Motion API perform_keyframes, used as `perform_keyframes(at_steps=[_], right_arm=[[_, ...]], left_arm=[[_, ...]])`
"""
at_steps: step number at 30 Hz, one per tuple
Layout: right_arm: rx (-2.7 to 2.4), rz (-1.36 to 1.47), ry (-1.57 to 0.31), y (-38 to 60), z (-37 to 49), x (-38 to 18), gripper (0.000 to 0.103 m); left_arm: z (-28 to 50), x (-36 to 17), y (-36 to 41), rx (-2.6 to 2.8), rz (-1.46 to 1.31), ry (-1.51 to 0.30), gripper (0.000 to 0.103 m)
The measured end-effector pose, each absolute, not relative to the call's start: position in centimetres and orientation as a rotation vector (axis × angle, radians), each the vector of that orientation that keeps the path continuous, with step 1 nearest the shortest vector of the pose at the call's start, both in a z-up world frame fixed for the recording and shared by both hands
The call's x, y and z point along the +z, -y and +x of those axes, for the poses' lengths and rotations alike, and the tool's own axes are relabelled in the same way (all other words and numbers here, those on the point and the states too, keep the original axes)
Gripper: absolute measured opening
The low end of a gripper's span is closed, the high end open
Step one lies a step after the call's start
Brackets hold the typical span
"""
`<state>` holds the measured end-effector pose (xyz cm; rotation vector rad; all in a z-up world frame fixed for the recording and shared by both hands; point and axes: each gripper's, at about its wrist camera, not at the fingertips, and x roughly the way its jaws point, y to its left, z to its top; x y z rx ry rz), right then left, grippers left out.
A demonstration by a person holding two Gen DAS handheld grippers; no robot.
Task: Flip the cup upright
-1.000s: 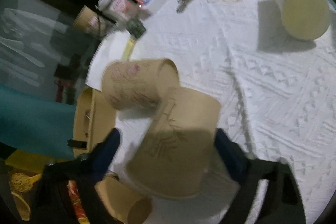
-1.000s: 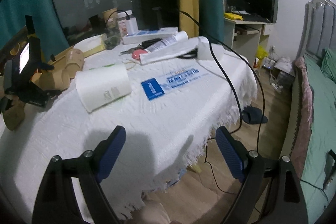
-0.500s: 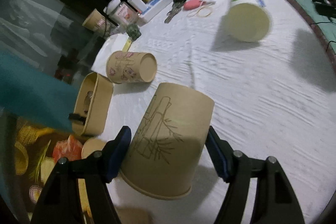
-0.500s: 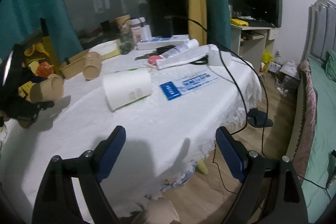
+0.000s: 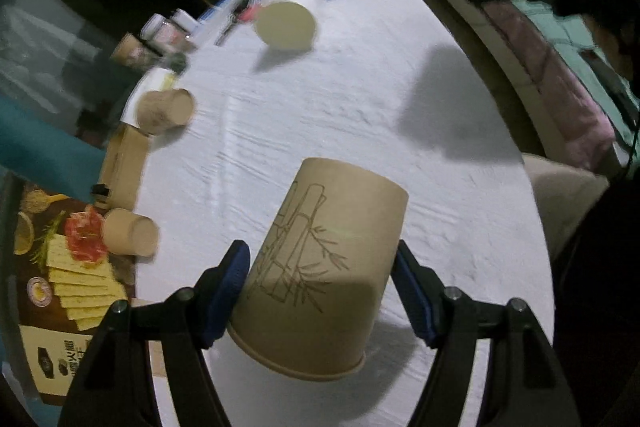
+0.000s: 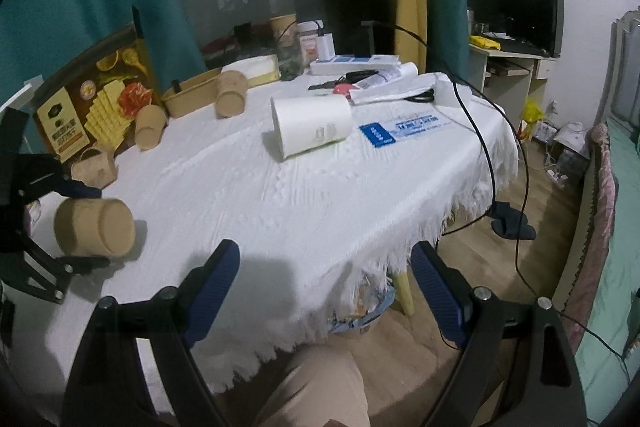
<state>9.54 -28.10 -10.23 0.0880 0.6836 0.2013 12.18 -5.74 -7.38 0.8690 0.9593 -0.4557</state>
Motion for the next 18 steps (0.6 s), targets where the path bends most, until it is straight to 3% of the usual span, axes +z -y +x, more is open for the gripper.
perform_keyframes(at_steps=[18], right_arm=[[0.268,-0.021,-0.771,26.8,9.1,-11.1,0.086]], left_arm=[[10.7,-8.2,6.6,-0.514,0.843,-0.978,0.073]])
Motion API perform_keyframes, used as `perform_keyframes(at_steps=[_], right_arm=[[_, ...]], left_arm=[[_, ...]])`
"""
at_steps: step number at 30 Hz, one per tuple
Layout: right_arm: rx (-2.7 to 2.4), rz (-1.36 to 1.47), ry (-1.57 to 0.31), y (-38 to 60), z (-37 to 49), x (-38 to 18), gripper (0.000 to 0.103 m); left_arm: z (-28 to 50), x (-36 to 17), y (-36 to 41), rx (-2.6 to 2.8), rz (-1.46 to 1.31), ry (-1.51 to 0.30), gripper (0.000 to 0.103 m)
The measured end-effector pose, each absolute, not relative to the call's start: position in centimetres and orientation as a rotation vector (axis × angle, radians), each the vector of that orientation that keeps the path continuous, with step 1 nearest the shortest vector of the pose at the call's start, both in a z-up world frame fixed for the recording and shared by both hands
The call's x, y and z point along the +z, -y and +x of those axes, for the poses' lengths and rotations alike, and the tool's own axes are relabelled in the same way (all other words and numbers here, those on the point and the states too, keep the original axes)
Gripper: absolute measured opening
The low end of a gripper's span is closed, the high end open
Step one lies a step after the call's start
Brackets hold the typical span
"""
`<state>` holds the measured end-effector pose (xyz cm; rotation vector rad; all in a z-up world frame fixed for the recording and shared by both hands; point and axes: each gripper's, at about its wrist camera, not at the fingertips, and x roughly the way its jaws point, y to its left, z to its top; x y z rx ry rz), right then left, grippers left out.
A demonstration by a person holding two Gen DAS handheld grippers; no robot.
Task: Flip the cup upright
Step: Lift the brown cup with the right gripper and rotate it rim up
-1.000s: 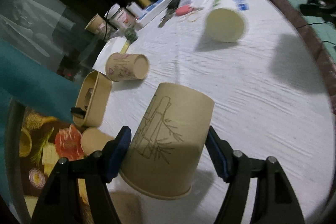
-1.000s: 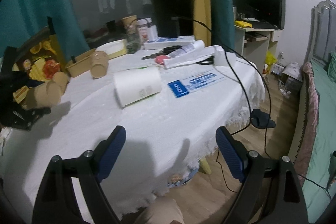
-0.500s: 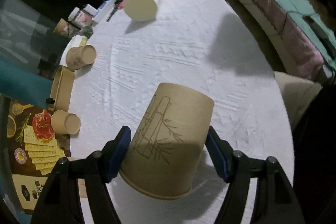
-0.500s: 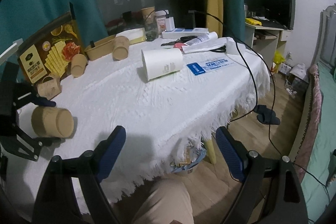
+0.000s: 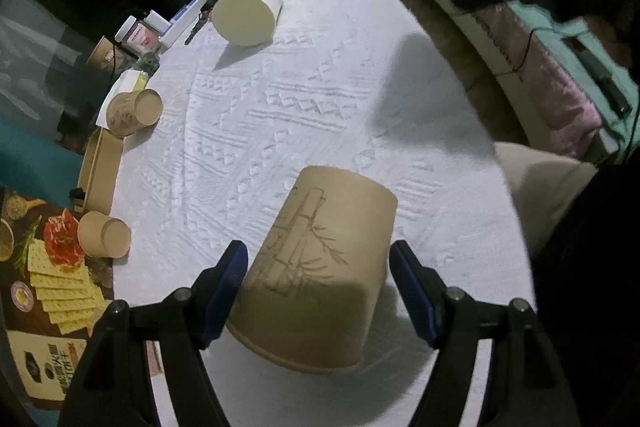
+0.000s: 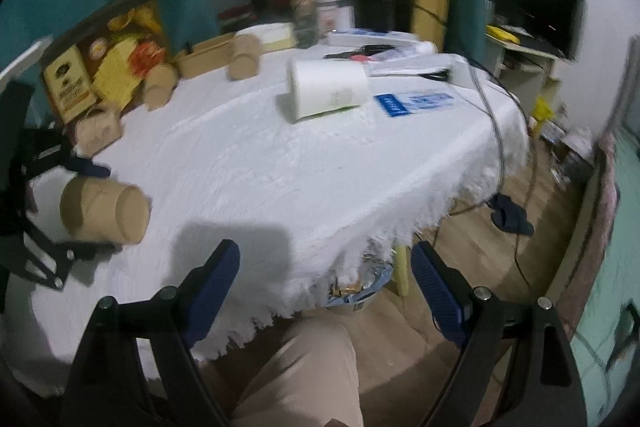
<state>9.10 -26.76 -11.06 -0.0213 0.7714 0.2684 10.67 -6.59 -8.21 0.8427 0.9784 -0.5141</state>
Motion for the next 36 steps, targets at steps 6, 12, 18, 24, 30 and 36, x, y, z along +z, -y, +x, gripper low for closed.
perform_keyframes(at_steps=[6,12,18,24,30,36], right_arm=[[0.428,-0.099,-0.76,24.7,10.4,-9.2,0.086],[0.661,-0.2,-0.677,20.8,11.0,-5.9,0.086],[0.864,-0.346,-0.744,15.1,12.1,-5.1,0.086],[0.964,-0.545,-0.81,8.8,12.2,-6.0,0.086],[1.037,-0.775,-0.88,4.3,11.5,-7.8,0.086],[1.012,-0.959,-0.935,1.4,11.7,-9.4,0.086]], left_arm=[[9.4,-6.5,6.0,-0.493,0.795,-0.955,0.073],[7.2,-4.2,4.4,-0.43,0.807,-0.93,0.073],[5.2,-0.8,-0.1,-0.369,0.541,-0.886,0.073],[2.3,-0.9,-5.2,-0.137,0.248,-0.85,0.073],[-0.6,-3.2,-9.7,-0.046,-0.002,-0.868,0.073],[-2.3,-5.5,-10.8,-0.039,-0.052,-0.886,0.073]])
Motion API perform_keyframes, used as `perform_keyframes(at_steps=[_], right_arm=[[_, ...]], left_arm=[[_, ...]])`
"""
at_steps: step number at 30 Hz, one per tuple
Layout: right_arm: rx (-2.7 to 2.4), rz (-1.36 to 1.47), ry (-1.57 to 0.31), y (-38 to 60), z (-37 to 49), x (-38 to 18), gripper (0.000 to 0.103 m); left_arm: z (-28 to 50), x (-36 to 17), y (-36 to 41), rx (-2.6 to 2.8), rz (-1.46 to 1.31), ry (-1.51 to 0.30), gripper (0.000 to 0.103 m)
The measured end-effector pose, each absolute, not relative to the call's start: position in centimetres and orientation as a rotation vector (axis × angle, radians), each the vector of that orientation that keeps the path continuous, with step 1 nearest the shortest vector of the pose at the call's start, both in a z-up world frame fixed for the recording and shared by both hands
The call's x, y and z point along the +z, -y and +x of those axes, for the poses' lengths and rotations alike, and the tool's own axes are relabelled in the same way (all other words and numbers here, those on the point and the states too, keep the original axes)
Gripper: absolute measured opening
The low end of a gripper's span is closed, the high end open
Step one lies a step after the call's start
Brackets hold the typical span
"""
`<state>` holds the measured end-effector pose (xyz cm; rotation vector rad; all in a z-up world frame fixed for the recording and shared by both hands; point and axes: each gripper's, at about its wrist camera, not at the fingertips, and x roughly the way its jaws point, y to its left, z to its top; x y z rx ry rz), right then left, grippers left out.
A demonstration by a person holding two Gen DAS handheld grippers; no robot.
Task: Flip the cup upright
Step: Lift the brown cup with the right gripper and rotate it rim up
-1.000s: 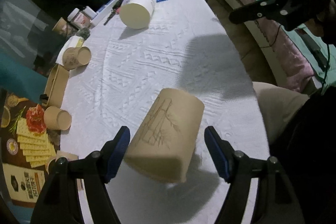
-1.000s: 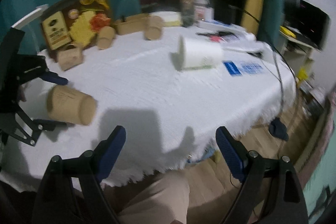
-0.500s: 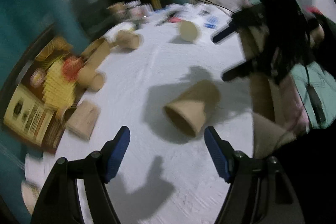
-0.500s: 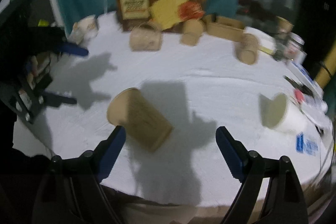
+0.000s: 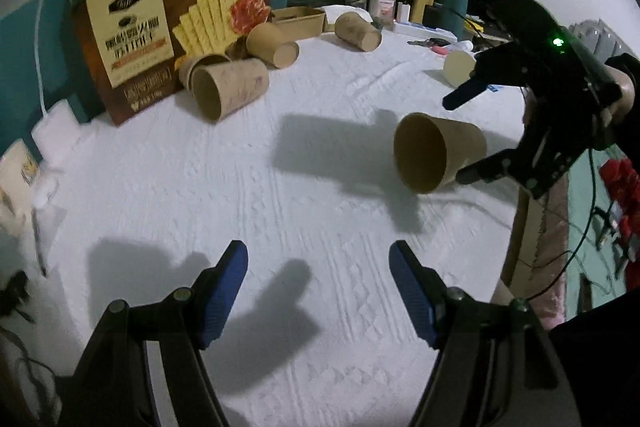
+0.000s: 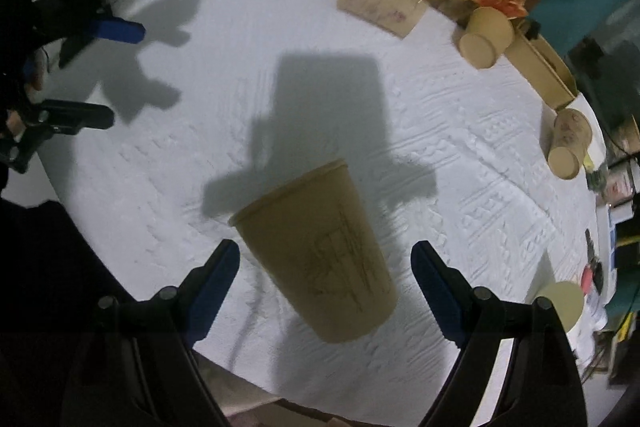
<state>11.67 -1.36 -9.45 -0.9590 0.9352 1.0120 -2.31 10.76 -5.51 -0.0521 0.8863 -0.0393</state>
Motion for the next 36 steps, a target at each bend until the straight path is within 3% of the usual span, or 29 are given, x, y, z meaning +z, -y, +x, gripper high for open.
perform_keyframes(at_steps=[16,17,20,28,36], right_arm=[[0.949,-1.174,-1.007,-2.2,12.0,-12.6,0.085],[0.951,-1.178,-1.012,-2.4,12.0,-12.8,0.084],[0.955,-1.177,-1.019,-2.5,12.1,-12.9,0.067],[0.965,-1.116,-0.991,-2.6,12.4,-11.5,0.065],[0.96,-0.878,-0.927,-1.0,14.0,-9.3,0.065]], left_arm=[[-3.2,-7.5,-11.4,-0.074,-0.124,-0.899,0.073],[-3.2,-7.6,-11.5,-0.069,-0.129,-0.9,0.073],[-3.4,-7.5,-11.9,-0.068,-0.149,-0.894,0.073],[-3.3,-7.7,-11.8,-0.066,-0.158,-0.901,0.073],[-3.0,-7.2,-11.6,-0.051,-0.176,-0.879,0.073]])
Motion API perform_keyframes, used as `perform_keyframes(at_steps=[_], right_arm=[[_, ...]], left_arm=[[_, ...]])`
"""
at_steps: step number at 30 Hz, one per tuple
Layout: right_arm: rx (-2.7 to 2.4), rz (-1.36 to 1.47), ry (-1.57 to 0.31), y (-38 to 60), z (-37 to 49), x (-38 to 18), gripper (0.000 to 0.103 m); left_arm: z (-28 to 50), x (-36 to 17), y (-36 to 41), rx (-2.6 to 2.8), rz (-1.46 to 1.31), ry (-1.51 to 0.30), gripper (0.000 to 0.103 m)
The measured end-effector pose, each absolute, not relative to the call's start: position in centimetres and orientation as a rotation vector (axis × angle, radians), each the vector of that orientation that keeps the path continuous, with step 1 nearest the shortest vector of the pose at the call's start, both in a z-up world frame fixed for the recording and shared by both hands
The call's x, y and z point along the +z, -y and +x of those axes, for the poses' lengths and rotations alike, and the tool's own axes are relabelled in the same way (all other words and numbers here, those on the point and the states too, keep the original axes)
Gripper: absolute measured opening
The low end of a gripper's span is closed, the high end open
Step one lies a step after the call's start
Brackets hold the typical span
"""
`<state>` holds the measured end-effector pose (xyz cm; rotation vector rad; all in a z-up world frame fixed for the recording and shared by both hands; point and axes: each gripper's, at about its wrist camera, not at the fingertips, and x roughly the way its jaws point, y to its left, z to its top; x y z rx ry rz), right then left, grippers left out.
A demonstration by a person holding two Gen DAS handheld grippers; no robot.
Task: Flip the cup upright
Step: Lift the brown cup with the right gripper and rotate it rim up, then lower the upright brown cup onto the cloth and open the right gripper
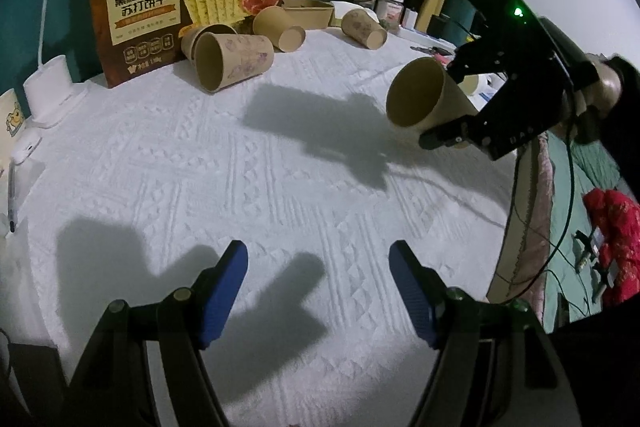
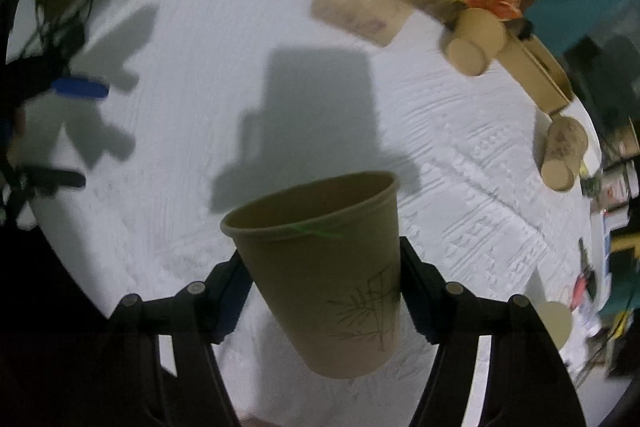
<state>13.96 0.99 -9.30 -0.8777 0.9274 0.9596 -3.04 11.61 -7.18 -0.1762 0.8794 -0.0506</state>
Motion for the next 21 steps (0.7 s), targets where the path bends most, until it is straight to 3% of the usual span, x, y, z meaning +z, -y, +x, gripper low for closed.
perform_keyframes(at_steps=[10,21], right_arm=[[0.987,-0.262,-0.798,4.6,16.5,-7.7,0.065],[0.921,0.103,-0.753,9.5,16.8,-10.8,0.065]], left_arm=[[-2.4,-6.6,-11.6,-0.023,-0.195,-0.872,0.073],[-0.9,-6.3,-10.1,-0.038,-0.188,-0.883,0.073]])
